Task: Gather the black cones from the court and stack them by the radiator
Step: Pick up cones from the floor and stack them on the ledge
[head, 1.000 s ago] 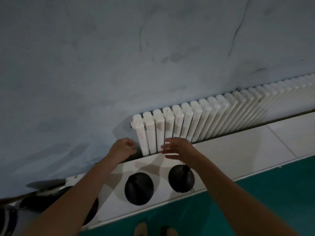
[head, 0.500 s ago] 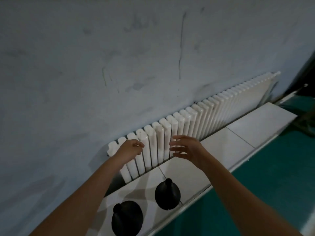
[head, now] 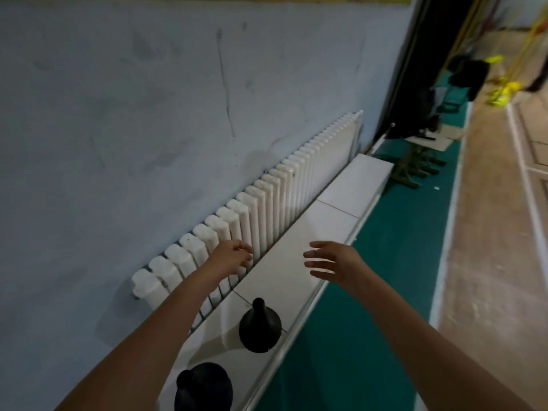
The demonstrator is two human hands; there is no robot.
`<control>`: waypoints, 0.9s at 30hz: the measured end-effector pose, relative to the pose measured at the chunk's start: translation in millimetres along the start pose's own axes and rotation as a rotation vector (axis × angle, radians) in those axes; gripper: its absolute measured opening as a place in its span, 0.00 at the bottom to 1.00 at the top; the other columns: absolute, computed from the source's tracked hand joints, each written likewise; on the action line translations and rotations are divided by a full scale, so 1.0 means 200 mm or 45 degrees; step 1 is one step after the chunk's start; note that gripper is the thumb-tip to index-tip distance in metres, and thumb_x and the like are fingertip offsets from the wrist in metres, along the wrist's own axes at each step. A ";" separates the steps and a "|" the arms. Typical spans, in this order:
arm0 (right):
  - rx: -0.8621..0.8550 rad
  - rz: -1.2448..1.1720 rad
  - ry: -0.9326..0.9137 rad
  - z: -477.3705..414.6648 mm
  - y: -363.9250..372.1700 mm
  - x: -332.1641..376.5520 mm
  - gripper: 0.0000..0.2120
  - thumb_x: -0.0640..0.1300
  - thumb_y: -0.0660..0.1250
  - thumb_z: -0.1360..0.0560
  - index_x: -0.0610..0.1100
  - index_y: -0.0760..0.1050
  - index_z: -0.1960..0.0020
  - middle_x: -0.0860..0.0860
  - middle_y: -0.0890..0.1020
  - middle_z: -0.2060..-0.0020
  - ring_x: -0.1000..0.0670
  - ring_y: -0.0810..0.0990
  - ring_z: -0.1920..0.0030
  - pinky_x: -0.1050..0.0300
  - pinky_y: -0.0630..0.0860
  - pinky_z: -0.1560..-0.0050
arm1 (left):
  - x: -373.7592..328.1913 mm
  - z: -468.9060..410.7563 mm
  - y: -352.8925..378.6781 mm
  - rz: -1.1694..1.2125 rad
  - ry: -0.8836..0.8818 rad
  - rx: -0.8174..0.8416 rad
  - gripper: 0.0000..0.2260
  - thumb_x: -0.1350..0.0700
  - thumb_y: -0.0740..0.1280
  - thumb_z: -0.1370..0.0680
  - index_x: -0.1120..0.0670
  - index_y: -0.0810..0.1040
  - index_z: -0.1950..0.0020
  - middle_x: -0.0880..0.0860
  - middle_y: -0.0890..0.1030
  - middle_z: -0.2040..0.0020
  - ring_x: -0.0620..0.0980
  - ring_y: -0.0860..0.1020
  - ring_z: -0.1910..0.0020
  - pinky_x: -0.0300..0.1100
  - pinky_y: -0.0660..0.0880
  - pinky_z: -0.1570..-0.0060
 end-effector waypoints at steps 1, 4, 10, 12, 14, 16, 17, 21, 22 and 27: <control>-0.043 -0.012 0.000 0.05 -0.06 -0.02 0.09 0.34 0.60 0.23 0.39 0.77 0.46 0.42 0.85 0.55 0.43 0.84 0.57 0.53 0.80 0.59 | -0.02 0.01 0.07 -0.006 0.013 0.041 0.06 0.64 0.62 0.22 0.56 0.77 0.53 0.53 0.80 0.58 0.44 0.76 0.63 0.32 0.71 0.73; -0.141 -0.044 -0.012 0.17 -0.21 -0.04 0.09 0.34 0.59 0.23 0.40 0.77 0.46 0.43 0.84 0.55 0.46 0.84 0.60 0.56 0.79 0.64 | -0.10 0.03 0.25 -0.048 0.078 0.151 0.09 0.64 0.61 0.22 0.53 0.77 0.57 0.53 0.80 0.58 0.45 0.77 0.63 0.35 0.70 0.68; -0.370 -0.140 -0.114 0.51 -0.65 -0.06 0.10 0.35 0.58 0.23 0.42 0.76 0.47 0.45 0.83 0.57 0.47 0.82 0.60 0.54 0.78 0.58 | -0.30 0.13 0.72 -0.155 0.225 0.430 0.06 0.63 0.64 0.23 0.54 0.78 0.54 0.53 0.80 0.56 0.45 0.78 0.60 0.38 0.73 0.62; -0.472 -0.178 -0.139 0.65 -0.82 -0.07 0.11 0.36 0.57 0.23 0.42 0.75 0.45 0.45 0.83 0.57 0.46 0.81 0.59 0.53 0.77 0.56 | -0.37 0.19 0.90 -0.196 0.258 0.527 0.05 0.63 0.65 0.23 0.55 0.79 0.52 0.54 0.80 0.55 0.46 0.78 0.59 0.38 0.73 0.60; -0.563 -0.207 -0.164 0.78 -0.97 -0.08 0.12 0.36 0.57 0.22 0.41 0.75 0.43 0.44 0.82 0.56 0.45 0.81 0.58 0.52 0.77 0.55 | -0.44 0.25 1.06 -0.213 0.280 0.595 0.04 0.63 0.65 0.23 0.56 0.78 0.51 0.55 0.80 0.54 0.47 0.78 0.59 0.39 0.73 0.59; -0.649 -0.242 -0.197 0.92 -1.14 -0.11 0.13 0.38 0.57 0.22 0.39 0.75 0.41 0.42 0.83 0.53 0.43 0.82 0.56 0.49 0.78 0.51 | -0.52 0.33 1.25 -0.233 0.321 0.657 0.05 0.63 0.65 0.23 0.57 0.78 0.49 0.55 0.79 0.53 0.47 0.78 0.59 0.39 0.73 0.59; -0.692 -0.259 -0.209 1.00 -1.23 -0.13 0.13 0.40 0.59 0.22 0.39 0.76 0.41 0.41 0.83 0.52 0.42 0.82 0.54 0.47 0.78 0.48 | -0.56 0.38 1.36 -0.245 0.347 0.692 0.05 0.63 0.65 0.23 0.57 0.78 0.49 0.55 0.79 0.53 0.46 0.78 0.60 0.40 0.72 0.59; -0.832 -0.327 -0.234 1.30 -1.52 -0.23 0.13 0.42 0.62 0.23 0.38 0.77 0.41 0.39 0.83 0.50 0.40 0.83 0.51 0.46 0.79 0.48 | -0.65 0.59 1.74 -0.298 0.402 0.815 0.05 0.62 0.64 0.22 0.54 0.77 0.53 0.53 0.79 0.53 0.45 0.78 0.60 0.39 0.72 0.59; -0.871 -0.350 -0.242 1.41 -1.61 -0.26 0.13 0.42 0.62 0.23 0.38 0.77 0.42 0.39 0.83 0.50 0.40 0.83 0.51 0.48 0.80 0.51 | -0.67 0.66 1.87 -0.315 0.415 0.854 0.05 0.62 0.64 0.22 0.52 0.77 0.54 0.54 0.79 0.52 0.46 0.78 0.59 0.39 0.73 0.58; -1.038 -0.391 -0.256 1.88 -2.00 -0.42 0.13 0.43 0.64 0.23 0.39 0.78 0.42 0.41 0.84 0.51 0.41 0.84 0.50 0.47 0.80 0.49 | -0.72 1.05 2.38 -0.386 0.467 1.005 0.05 0.61 0.64 0.22 0.52 0.78 0.53 0.52 0.80 0.53 0.45 0.79 0.57 0.39 0.73 0.58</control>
Point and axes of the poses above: each hand's wrist, its own z-axis away from the middle knuckle, its own y-axis out of the palm, x = y × z, the point moved 8 cm from there along -z, towards the middle knuckle
